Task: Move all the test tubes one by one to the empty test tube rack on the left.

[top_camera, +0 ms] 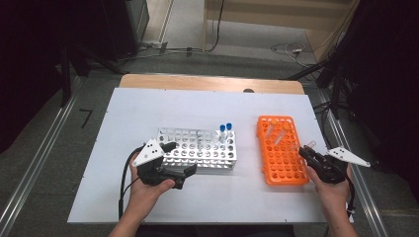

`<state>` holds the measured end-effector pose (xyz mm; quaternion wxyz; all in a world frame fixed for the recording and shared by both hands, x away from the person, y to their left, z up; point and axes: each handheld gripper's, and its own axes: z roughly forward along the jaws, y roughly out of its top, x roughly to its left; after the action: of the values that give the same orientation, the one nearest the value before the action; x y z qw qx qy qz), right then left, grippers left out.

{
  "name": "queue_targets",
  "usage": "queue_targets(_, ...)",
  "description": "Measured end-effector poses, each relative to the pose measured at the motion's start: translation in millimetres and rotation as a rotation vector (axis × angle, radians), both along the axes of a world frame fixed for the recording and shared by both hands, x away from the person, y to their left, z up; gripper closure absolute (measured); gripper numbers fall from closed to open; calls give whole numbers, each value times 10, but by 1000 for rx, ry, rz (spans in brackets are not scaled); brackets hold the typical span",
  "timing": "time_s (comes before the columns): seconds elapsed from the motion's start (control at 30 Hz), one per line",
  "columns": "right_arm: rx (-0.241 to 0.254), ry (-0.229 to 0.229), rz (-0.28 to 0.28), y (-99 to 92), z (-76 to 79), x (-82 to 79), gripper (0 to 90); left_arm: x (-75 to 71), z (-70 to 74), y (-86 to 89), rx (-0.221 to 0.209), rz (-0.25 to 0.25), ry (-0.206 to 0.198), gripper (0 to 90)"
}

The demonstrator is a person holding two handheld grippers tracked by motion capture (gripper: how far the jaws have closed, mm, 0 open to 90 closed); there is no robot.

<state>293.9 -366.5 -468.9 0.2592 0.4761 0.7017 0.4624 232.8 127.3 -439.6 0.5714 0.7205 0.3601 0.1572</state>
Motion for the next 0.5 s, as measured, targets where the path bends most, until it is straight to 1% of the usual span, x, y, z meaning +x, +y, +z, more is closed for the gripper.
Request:
queue_targets(0.07, 11, -9, -7, -12, 58, -35, 739, -1, 1, 1, -2, 1, 0, 0)
queue_targets(0.23, 24, 1, -6, -42, 127, -114, 739, -3, 11, 5, 0, 1, -4, 0)
queue_targets(0.33, 29, -1, 12, -25, 154, -160, 739, -8, 19, 3, -1, 2, -6, 0)
queue_targets(0.5, 19, -4, 56, 68, 211, -240, 739, -14, 29, 4, 3, 2, -9, 0)
